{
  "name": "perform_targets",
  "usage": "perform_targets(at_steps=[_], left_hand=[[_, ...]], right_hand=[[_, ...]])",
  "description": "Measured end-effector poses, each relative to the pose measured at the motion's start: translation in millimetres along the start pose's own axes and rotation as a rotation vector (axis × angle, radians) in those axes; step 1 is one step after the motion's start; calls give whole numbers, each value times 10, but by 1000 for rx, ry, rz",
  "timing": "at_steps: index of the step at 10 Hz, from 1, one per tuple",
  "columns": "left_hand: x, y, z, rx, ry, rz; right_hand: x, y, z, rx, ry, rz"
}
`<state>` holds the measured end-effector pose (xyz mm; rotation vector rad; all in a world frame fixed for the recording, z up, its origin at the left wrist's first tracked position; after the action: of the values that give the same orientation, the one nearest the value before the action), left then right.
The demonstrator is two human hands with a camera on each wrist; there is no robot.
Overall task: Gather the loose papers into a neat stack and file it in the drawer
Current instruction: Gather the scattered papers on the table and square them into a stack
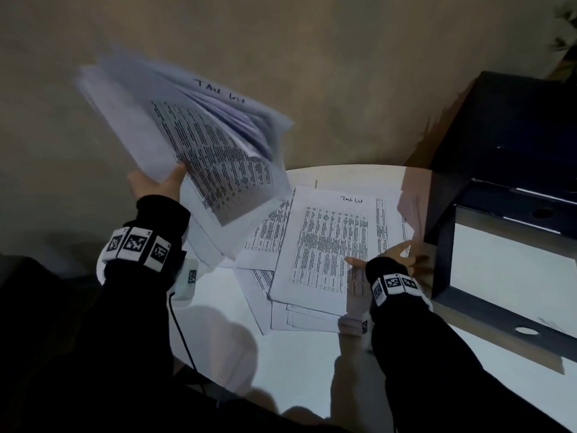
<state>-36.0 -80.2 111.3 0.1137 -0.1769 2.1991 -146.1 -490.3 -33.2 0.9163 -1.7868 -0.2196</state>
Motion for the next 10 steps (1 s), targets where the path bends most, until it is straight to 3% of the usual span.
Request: perform_targets(at_steps=[1, 2, 3, 4, 5, 6, 7, 8, 9, 10], left_hand=[[-63, 4, -112, 68, -104, -45], [-245, -56, -464, 292, -165, -168], [-375, -66, -716, 366, -308, -328], [-535, -7, -1063, 361, -523, -556], [-606, -69, -1277, 320, -609, -606], [-523, 251, -1081, 338, -520, -662], [-527, 241, -1086, 286, -543, -669], [-521, 240, -1195, 249, -584, -711], [-537, 220, -1235, 237, -599, -730], [-570, 266, -1299, 230, -610, -767]], right_hand=[[-85, -10, -32, 54, 123, -21], [-158, -38, -110, 147, 169, -14], [-118, -86, -69, 131, 4, 49], [-118, -141, 7, 76, -95, 127], [-134, -116, -47, 114, 7, 139], [-72, -193, 12, 74, -78, 164], [-61, -250, 58, 47, -89, 114], [61, -184, -2, 42, 20, 113], [95, -77, -111, 123, 153, 116], [116, 60, -165, 204, 103, 61]])
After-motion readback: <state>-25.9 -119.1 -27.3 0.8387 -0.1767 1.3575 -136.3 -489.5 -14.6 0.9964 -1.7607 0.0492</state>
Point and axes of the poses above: each hand's wrist, its own y-axis away from the middle knuckle, its own x-axis out of the back of the hand, z = x × y, the point moved 6 cm from there along -y, towards the middle knuckle, and after that the axes turned 3 degrees about -x, right-handed, at the moved point
